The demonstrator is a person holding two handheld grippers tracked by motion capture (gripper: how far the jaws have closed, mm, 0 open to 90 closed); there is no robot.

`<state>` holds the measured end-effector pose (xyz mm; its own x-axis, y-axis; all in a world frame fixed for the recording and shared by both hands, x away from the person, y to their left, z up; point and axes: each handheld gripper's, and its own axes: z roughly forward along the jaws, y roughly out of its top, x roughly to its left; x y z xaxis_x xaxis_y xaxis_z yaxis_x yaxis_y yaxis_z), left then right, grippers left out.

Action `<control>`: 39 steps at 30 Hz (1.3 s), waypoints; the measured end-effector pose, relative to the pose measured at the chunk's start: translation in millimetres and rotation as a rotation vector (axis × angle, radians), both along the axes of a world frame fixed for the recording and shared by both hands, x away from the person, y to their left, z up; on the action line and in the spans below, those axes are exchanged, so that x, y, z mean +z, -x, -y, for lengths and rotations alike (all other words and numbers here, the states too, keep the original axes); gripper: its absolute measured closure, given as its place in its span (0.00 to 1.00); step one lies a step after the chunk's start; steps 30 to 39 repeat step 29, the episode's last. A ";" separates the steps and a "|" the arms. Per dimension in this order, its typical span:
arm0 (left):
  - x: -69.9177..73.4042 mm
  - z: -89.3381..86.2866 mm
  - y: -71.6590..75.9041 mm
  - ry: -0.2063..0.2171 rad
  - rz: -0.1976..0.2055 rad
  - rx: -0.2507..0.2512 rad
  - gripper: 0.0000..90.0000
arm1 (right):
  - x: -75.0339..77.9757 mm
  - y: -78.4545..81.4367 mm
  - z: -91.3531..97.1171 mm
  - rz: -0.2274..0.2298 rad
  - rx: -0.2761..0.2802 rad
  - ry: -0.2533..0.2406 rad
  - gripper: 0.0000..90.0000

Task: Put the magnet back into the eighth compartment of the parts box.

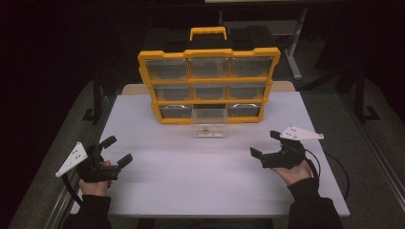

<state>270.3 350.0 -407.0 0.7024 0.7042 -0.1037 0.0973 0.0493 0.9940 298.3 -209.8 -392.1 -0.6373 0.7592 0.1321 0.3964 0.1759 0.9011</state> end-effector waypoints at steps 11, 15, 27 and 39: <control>0.3 0.1 0.1 0.003 0.003 -0.005 0.01 | -11.8 16.2 17.0 0.034 -0.045 -0.034 0.00; 0.3 -0.2 -0.1 0.003 0.001 -0.005 0.01 | -16.4 19.1 18.9 0.029 -0.060 -0.040 0.00; 0.5 -0.3 -0.2 0.005 0.003 -0.011 0.01 | -22.3 24.2 21.1 0.069 -0.070 -0.049 0.00; 0.4 -0.1 -0.4 0.005 0.001 -0.011 0.01 | -22.2 24.3 21.0 0.071 -0.069 -0.049 0.00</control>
